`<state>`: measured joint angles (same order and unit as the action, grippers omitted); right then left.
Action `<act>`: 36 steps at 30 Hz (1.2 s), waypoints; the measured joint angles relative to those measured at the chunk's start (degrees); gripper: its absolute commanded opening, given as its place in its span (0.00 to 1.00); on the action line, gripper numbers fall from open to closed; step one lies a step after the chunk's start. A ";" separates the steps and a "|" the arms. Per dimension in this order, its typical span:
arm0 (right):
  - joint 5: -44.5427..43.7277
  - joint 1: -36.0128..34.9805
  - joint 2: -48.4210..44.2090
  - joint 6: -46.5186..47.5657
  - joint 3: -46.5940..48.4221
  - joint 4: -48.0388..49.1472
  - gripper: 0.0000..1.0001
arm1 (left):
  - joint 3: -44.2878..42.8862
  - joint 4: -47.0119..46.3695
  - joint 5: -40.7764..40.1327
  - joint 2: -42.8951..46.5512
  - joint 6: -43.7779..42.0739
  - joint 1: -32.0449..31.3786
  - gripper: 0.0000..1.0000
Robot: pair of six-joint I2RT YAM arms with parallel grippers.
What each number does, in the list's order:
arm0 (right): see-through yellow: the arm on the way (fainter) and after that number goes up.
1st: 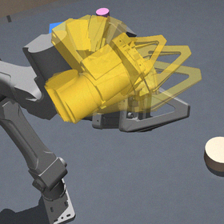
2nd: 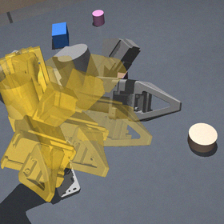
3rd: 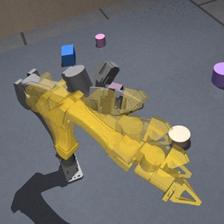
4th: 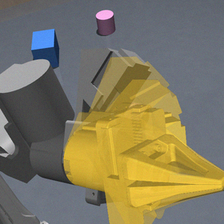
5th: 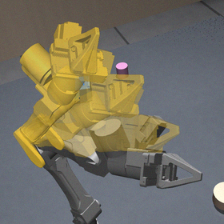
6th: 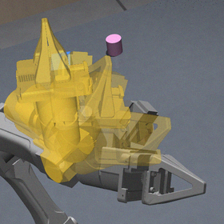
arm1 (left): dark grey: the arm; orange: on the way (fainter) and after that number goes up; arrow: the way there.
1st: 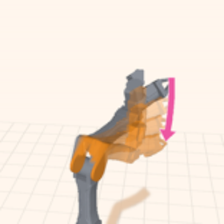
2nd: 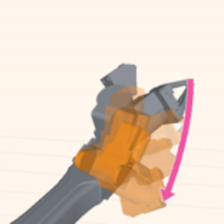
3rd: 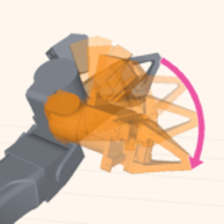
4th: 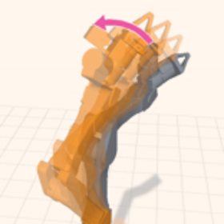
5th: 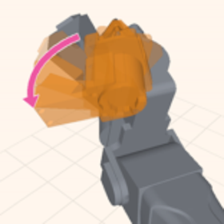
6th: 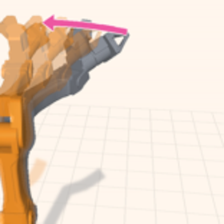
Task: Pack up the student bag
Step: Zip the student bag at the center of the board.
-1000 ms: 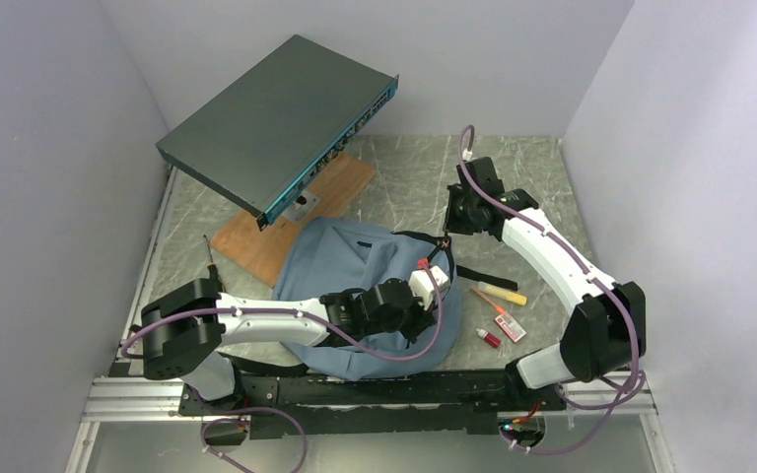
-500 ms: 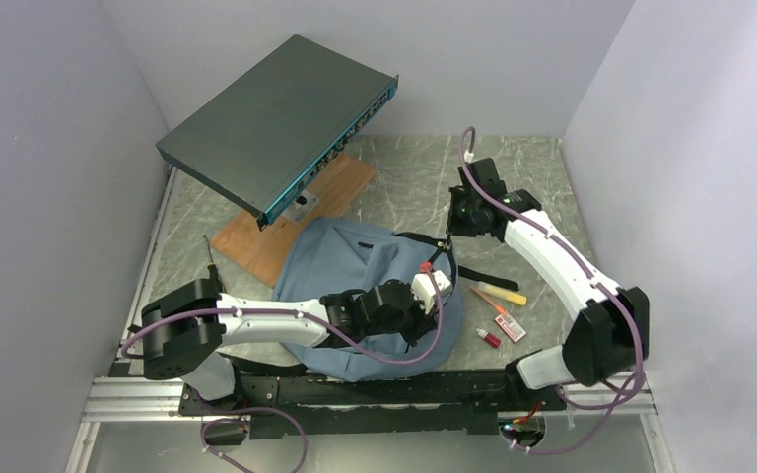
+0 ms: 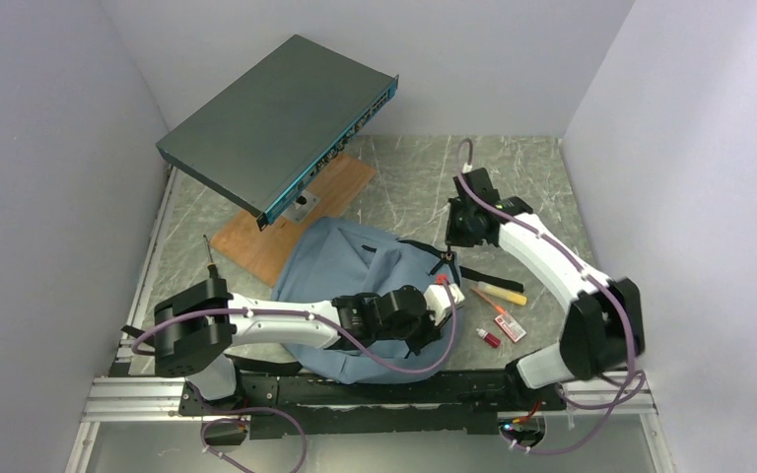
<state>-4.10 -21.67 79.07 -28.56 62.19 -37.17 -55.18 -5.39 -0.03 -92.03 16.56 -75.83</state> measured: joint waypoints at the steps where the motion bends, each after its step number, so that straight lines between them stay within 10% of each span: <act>1: 0.04 -0.02 2.49 -0.07 1.33 -0.31 0.00 | -0.02 -0.33 -0.07 -0.39 -0.17 -0.11 0.00; 11: 0.04 -0.52 16.46 -0.13 12.68 -7.54 0.00 | -0.35 -2.75 -2.38 -2.60 -1.16 -0.59 0.00; 28: -1.49 -0.22 3.06 0.00 8.02 -6.03 0.00 | -0.28 -3.82 6.91 -2.93 2.12 4.15 0.01; 36: -2.86 -0.11 1.09 -0.39 6.27 -4.52 0.00 | 1.70 -6.80 15.06 -1.86 6.01 6.78 0.55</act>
<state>-6.96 -21.78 80.16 -28.95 68.47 -41.69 -53.47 -12.19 15.03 -93.89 22.57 -69.06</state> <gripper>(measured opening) 0.007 0.364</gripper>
